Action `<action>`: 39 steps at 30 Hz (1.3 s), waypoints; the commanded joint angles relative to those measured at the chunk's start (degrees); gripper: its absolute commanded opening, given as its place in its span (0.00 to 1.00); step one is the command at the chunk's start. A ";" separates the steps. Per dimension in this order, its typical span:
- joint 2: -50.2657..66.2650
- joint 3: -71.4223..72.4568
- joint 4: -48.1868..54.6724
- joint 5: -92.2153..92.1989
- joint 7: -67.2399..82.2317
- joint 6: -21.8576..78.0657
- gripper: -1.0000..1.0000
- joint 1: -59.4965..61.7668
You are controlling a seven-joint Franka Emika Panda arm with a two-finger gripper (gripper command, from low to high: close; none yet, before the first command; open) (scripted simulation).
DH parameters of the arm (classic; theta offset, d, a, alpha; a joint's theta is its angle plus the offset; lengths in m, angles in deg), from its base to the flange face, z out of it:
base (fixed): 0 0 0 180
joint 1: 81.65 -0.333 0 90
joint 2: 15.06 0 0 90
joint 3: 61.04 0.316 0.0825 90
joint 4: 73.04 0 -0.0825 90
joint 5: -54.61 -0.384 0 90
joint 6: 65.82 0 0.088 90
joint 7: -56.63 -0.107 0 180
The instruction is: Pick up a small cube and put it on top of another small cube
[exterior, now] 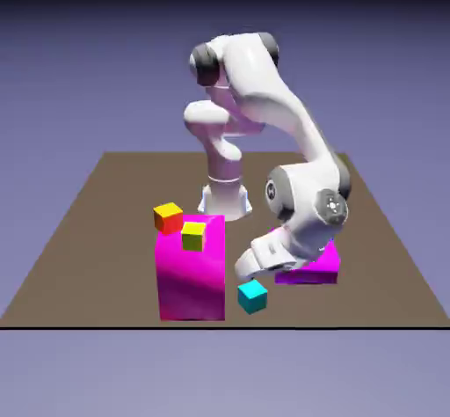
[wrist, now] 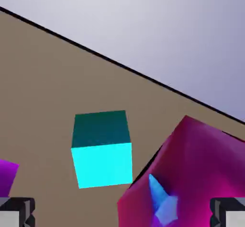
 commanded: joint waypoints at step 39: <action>9.69 28.54 -1.23 -7.33 -23.92 23.83 0.00 4.76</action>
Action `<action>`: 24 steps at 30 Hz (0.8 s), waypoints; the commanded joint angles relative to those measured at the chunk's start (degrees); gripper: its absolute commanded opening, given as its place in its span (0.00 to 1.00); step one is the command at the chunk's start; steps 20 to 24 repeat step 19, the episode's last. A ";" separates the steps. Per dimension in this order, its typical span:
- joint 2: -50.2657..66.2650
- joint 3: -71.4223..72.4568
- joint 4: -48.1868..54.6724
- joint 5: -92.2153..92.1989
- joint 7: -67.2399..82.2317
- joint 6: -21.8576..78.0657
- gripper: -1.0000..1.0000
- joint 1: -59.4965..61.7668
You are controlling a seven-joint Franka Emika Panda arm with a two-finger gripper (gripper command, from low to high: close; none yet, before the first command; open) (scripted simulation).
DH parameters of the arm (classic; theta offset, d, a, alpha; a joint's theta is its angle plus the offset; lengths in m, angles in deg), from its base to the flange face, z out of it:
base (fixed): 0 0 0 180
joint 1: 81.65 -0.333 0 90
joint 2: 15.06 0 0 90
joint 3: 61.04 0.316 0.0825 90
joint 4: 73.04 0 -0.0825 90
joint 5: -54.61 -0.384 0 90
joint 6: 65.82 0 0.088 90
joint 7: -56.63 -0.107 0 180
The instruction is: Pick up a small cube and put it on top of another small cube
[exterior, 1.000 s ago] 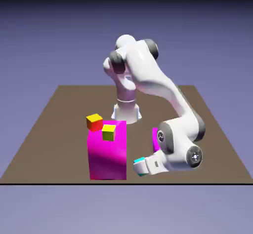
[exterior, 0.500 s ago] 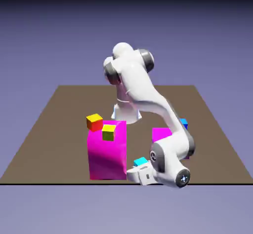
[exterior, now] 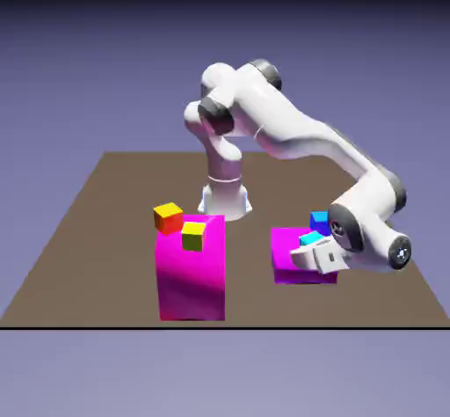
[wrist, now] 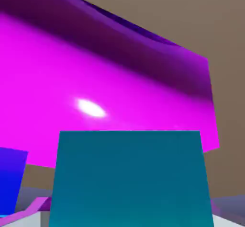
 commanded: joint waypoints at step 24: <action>-4.66 8.04 -8.09 -4.99 -8.36 -0.97 1.00 1.60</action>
